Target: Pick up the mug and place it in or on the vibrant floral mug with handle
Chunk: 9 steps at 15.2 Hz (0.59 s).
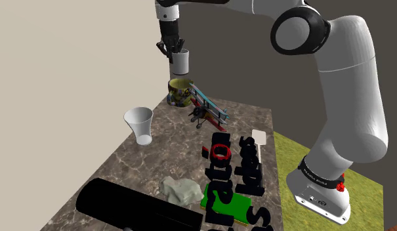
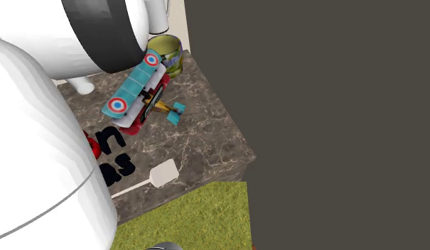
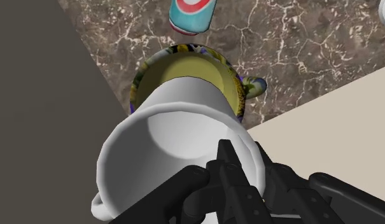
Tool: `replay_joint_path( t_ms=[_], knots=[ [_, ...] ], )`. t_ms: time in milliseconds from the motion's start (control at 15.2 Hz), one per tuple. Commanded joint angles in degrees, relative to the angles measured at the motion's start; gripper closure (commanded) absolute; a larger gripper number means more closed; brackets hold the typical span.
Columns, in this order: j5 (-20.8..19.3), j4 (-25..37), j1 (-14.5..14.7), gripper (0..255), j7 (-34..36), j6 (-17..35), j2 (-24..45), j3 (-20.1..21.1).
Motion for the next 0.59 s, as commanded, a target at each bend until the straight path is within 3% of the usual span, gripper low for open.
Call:
replay_joint_path(
  t_ms=[0, 528],
  knots=[
    [0.01, -2.83, -0.03, 255, 0.19, 2.14, -0.74, 0.03],
    [0.00, -11.85, -0.27, 255, 0.64, 9.69, -2.19, 0.06]
  ],
)
